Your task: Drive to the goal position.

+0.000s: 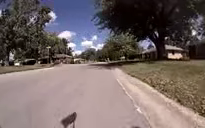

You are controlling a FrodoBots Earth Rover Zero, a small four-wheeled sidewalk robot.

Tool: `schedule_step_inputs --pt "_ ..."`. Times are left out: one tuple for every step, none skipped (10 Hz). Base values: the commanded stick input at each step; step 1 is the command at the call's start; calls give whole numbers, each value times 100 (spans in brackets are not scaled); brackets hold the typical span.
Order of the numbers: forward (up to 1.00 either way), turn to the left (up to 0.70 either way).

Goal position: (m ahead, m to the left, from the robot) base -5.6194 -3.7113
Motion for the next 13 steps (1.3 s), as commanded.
schedule_step_inputs --pt "85 0" --pt "85 0" --pt "85 0" --pt "85 0" --pt "85 0" --pt "85 0" --pt "85 0" --pt "85 0" --pt "85 0" --pt "85 0" --pt "85 0" --pt "85 0" --pt "85 0"
